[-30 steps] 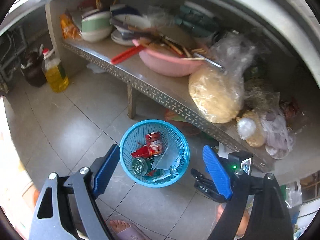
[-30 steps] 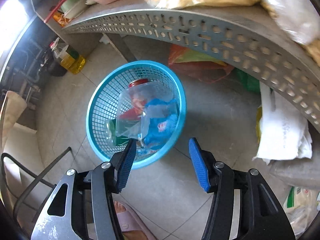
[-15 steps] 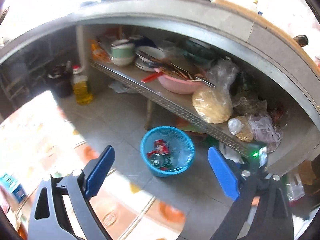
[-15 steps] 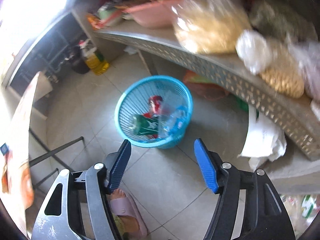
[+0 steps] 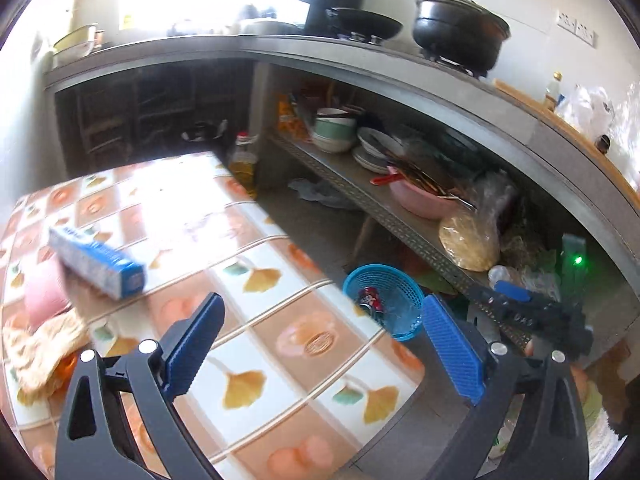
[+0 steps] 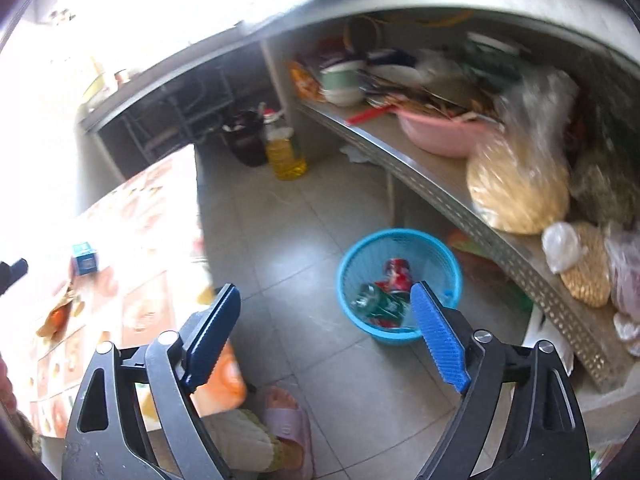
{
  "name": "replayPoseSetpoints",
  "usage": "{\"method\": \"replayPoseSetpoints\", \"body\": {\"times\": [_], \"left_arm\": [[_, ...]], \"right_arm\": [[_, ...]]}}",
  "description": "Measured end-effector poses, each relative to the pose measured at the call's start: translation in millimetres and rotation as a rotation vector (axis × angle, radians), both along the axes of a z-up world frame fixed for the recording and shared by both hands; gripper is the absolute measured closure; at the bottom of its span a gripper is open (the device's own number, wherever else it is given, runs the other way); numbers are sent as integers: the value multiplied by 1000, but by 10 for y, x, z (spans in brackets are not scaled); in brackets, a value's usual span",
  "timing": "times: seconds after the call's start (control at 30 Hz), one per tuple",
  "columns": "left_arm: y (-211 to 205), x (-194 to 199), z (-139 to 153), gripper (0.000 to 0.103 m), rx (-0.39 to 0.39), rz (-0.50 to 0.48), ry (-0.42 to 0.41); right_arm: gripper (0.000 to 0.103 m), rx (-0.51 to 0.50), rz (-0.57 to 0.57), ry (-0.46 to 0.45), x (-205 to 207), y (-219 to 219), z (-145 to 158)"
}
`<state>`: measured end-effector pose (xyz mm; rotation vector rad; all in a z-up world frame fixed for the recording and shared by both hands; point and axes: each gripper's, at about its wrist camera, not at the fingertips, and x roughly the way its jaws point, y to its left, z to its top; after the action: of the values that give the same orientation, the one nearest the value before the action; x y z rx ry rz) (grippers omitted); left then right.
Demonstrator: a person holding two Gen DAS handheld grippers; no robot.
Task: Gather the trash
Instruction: 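Bring both grippers back over the table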
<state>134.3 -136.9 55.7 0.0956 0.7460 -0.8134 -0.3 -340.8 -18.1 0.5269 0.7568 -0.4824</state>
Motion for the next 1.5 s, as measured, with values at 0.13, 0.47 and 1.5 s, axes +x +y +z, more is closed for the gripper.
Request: {"method": "replayPoseSetpoints", "body": {"times": [0.13, 0.47, 1.5], "left_arm": [[295, -22, 3, 6, -23, 32, -1], [803, -6, -23, 6, -58, 113, -8], [1199, 78, -180, 6, -21, 239, 9]], "right_arm": [[18, -16, 39, 1, 123, 198, 153], [8, -76, 112, 25, 342, 645, 522], [8, -298, 197, 138, 784, 1336, 613]]}}
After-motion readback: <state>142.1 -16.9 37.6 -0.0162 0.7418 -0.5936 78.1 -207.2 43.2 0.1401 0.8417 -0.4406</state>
